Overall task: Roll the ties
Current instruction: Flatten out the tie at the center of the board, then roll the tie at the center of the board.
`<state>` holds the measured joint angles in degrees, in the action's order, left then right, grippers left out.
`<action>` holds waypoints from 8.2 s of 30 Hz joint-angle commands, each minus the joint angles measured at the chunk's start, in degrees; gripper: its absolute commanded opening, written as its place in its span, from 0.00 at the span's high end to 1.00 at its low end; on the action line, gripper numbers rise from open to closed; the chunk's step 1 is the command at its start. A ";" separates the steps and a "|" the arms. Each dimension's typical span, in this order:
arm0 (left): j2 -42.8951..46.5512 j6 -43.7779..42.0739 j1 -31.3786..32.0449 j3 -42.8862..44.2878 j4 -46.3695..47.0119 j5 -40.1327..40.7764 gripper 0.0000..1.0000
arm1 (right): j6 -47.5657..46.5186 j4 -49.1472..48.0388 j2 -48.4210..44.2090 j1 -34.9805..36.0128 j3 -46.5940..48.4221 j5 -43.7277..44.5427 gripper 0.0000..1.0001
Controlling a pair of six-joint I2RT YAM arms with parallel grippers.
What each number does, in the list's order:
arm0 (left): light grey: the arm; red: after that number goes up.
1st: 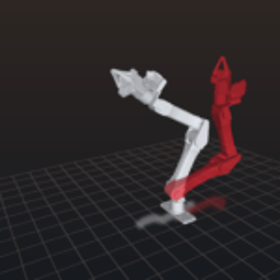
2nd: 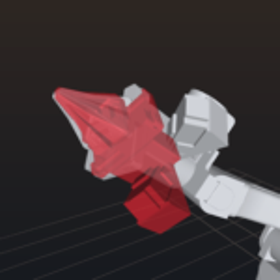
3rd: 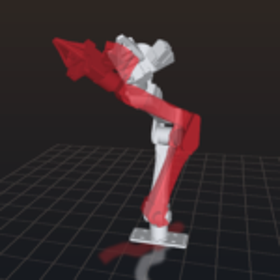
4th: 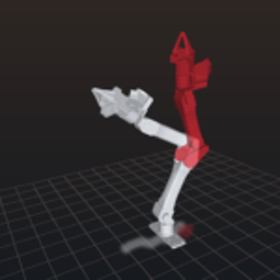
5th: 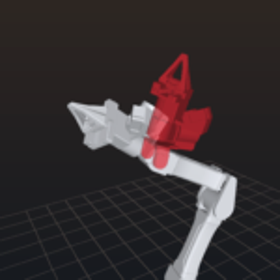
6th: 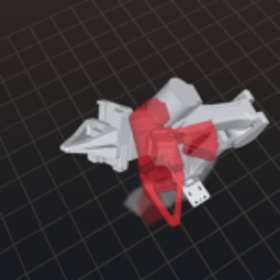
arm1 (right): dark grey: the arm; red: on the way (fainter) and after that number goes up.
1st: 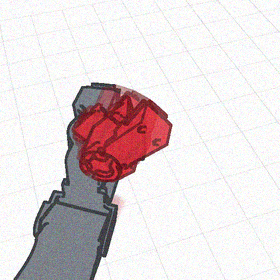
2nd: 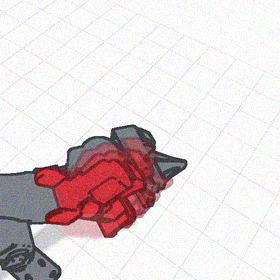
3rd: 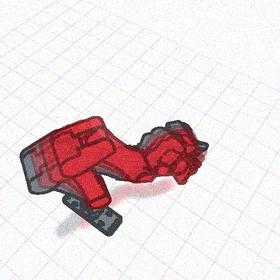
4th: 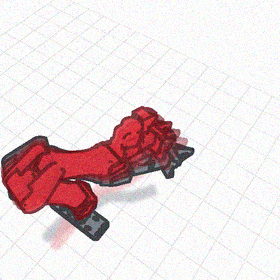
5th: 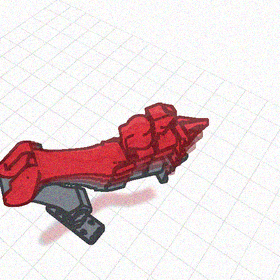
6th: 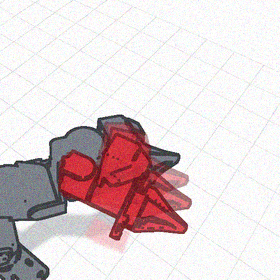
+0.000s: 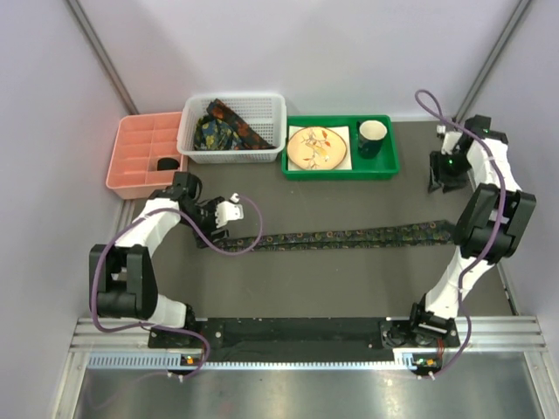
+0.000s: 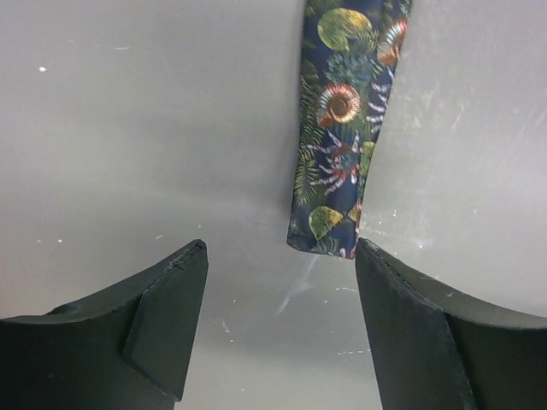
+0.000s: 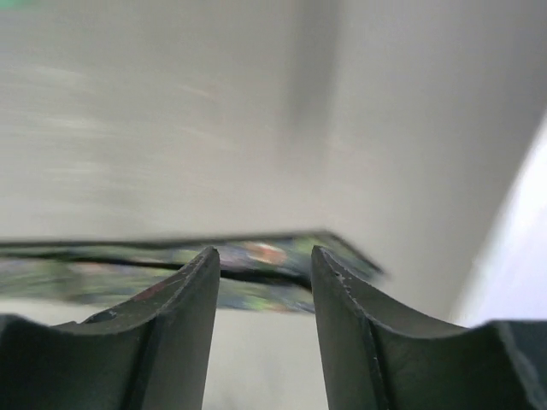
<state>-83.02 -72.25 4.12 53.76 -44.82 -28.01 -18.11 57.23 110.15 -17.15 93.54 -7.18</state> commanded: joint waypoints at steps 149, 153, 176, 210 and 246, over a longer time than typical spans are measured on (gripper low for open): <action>-5.75 8.35 14.60 -1.99 15.46 -17.07 0.67 | 53.62 -47.83 15.97 56.70 -9.78 -47.67 0.51; -6.10 8.96 15.30 -2.43 16.51 -17.43 0.67 | 54.75 -49.22 17.29 56.79 -9.69 -47.75 0.53; -2.41 3.35 10.82 -5.50 11.33 -12.87 0.31 | 51.86 -47.56 17.47 55.38 -11.80 -46.96 1.00; -8.56 9.41 16.18 -0.50 14.76 -14.97 0.64 | 52.92 -48.27 11.24 50.99 -17.15 -53.11 0.69; -12.78 11.08 18.29 2.32 15.91 -16.90 0.56 | 54.41 -46.86 18.17 54.50 -9.95 -48.63 1.00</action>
<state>-96.18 -59.22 22.24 54.37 -28.08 -41.41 37.56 10.74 127.26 36.75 81.45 -56.64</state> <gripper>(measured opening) 0.416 0.118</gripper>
